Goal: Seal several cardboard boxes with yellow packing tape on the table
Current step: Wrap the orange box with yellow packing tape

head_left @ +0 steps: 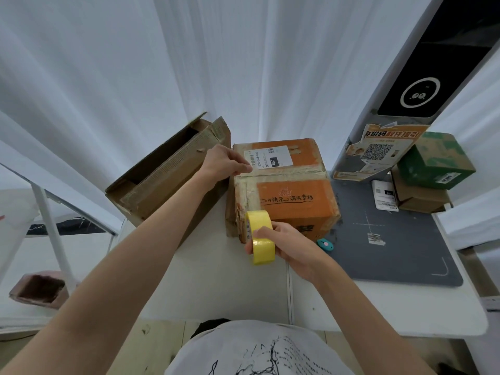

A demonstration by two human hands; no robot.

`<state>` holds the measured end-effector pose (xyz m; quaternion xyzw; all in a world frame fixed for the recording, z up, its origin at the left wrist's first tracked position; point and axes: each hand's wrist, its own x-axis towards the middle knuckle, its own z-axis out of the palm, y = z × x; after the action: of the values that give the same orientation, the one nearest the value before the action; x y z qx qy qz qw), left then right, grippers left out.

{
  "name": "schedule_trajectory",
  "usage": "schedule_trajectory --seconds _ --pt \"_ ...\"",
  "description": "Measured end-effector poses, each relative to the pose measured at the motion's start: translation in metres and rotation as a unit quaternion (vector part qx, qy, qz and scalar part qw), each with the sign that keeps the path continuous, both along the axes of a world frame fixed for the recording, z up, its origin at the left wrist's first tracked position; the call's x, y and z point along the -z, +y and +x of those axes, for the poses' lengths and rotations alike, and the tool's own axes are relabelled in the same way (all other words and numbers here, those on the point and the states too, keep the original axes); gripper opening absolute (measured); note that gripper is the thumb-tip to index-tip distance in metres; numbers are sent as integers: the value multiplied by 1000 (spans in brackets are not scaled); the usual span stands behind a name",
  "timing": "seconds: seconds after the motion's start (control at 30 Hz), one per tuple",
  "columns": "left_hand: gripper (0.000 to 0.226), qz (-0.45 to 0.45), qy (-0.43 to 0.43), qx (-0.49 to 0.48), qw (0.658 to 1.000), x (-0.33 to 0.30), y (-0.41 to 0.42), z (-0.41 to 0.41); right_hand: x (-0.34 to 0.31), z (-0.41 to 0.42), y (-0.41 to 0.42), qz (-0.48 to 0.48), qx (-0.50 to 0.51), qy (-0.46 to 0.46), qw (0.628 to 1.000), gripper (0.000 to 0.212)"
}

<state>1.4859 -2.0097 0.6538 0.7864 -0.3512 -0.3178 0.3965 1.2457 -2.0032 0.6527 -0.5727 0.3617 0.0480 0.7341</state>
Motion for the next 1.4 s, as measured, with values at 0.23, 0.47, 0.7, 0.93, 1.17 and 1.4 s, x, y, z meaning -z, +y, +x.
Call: schedule_trajectory --seconds 0.23,0.47,0.7,0.93,1.17,1.4 --pt "10 -41 -52 -45 997 31 5 -10 5 4 -1 -27 -11 0 1000 28" --pt "12 -72 -100 -69 990 49 3 -10 6 19 2 -16 67 5 998 26" --pt "10 -62 -107 -98 988 65 -2 -10 -1 31 1 28 109 4 994 26" --pt "7 -54 -123 -66 989 60 -6 -8 -7 34 2 77 108 2 991 33" --pt "13 -3 -125 -46 991 57 -12 1 -23 37 -3 116 47 -32 992 40" --pt "22 2 -102 -66 993 59 -16 3 -27 41 -14 124 68 -53 988 47"
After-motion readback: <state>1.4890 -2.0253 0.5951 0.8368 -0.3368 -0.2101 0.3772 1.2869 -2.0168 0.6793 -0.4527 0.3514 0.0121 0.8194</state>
